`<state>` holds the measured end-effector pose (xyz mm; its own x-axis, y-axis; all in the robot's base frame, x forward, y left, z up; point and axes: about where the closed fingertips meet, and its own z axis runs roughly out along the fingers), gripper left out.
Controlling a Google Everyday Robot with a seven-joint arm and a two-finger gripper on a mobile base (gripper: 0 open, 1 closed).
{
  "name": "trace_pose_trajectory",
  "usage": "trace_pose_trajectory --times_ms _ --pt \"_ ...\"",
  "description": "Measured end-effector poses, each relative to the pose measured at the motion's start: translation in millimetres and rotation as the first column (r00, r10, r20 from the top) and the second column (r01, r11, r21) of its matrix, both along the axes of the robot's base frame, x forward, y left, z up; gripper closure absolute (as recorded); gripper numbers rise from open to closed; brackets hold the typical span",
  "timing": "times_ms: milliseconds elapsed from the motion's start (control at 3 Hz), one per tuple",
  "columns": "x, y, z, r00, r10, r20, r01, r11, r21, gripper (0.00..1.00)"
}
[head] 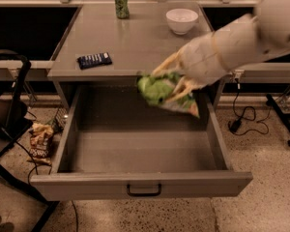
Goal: Place green rice chip bag into top drawer
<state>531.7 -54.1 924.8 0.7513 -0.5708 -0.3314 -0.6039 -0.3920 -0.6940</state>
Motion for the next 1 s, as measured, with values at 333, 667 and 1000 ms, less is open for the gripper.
trace_pose_trajectory --times_ms 333,667,1000 --pt "-0.2 46.7 -82.7 0.9828 0.153 -0.104 -0.160 0.985 -0.064 1.00" --pt "0.0 54.6 -83.2 0.9806 0.166 -0.105 -0.173 0.983 -0.063 0.83" --pt "-0.3 53.0 -81.9 0.9814 0.162 -0.103 -0.169 0.984 -0.062 0.52"
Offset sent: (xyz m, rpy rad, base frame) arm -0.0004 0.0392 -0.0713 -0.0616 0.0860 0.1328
